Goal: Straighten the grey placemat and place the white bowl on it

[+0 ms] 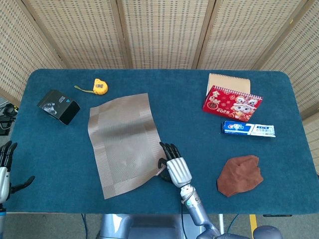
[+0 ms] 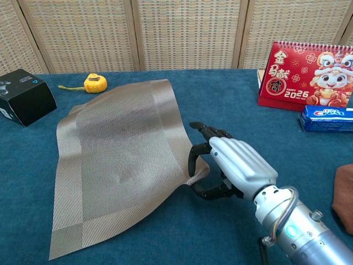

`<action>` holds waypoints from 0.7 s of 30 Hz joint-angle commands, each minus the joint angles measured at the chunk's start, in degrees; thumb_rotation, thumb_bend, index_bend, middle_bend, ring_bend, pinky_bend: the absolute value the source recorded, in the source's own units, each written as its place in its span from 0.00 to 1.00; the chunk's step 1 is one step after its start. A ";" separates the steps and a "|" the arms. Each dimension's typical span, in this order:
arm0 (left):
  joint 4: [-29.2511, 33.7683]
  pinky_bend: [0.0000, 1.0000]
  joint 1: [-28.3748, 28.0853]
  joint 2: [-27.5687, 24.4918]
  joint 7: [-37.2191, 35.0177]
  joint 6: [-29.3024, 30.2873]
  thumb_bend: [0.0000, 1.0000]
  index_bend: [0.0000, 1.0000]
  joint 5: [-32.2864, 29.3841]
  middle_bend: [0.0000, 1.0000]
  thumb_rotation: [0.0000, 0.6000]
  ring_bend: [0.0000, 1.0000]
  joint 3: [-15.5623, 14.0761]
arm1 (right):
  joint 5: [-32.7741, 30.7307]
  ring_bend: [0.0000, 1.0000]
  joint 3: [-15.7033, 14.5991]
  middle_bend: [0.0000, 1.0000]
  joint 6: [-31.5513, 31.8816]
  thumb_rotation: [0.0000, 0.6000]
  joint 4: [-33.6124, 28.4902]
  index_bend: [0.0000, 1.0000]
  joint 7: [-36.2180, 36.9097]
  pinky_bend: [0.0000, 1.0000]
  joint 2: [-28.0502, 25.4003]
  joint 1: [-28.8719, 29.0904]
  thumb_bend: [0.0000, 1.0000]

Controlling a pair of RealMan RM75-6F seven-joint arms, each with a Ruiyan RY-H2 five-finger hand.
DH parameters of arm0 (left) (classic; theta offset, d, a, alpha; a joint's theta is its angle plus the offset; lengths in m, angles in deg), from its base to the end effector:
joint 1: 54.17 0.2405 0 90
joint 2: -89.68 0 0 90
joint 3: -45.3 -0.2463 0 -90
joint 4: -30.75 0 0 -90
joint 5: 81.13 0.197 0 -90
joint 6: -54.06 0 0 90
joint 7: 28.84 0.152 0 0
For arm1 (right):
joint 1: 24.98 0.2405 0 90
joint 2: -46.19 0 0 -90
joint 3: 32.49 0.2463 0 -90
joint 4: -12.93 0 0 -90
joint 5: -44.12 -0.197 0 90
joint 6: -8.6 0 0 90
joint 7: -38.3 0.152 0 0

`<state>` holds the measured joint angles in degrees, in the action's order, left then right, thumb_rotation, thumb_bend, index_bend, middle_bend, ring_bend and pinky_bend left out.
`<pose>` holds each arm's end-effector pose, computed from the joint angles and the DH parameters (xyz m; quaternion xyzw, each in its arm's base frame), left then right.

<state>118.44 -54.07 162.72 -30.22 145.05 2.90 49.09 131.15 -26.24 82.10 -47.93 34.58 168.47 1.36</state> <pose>-0.3119 0.1631 0.1440 -0.5217 -0.4137 -0.4181 0.6180 -0.1156 -0.2437 -0.1168 0.6381 -0.4374 0.5220 0.3591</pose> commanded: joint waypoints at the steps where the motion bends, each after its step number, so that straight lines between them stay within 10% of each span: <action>1: -0.02 0.00 -0.01 0.05 0.11 -0.01 0.11 0.03 0.01 0.00 1.00 0.00 0.00 | 0.12 0.00 0.03 0.08 0.23 1.00 -0.33 0.60 0.04 0.00 -0.07 -0.01 0.56; 21: -0.24 0.00 0.01 0.69 0.93 0.09 0.11 0.04 0.23 0.00 1.00 0.00 -0.01 | 0.96 0.00 -0.88 0.15 3.56 1.00 -6.69 0.73 -1.18 0.00 -5.59 -2.34 0.59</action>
<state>118.21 -54.06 163.39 -29.31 145.14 3.11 49.09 132.08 -27.11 85.27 -53.96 33.42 163.58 -0.64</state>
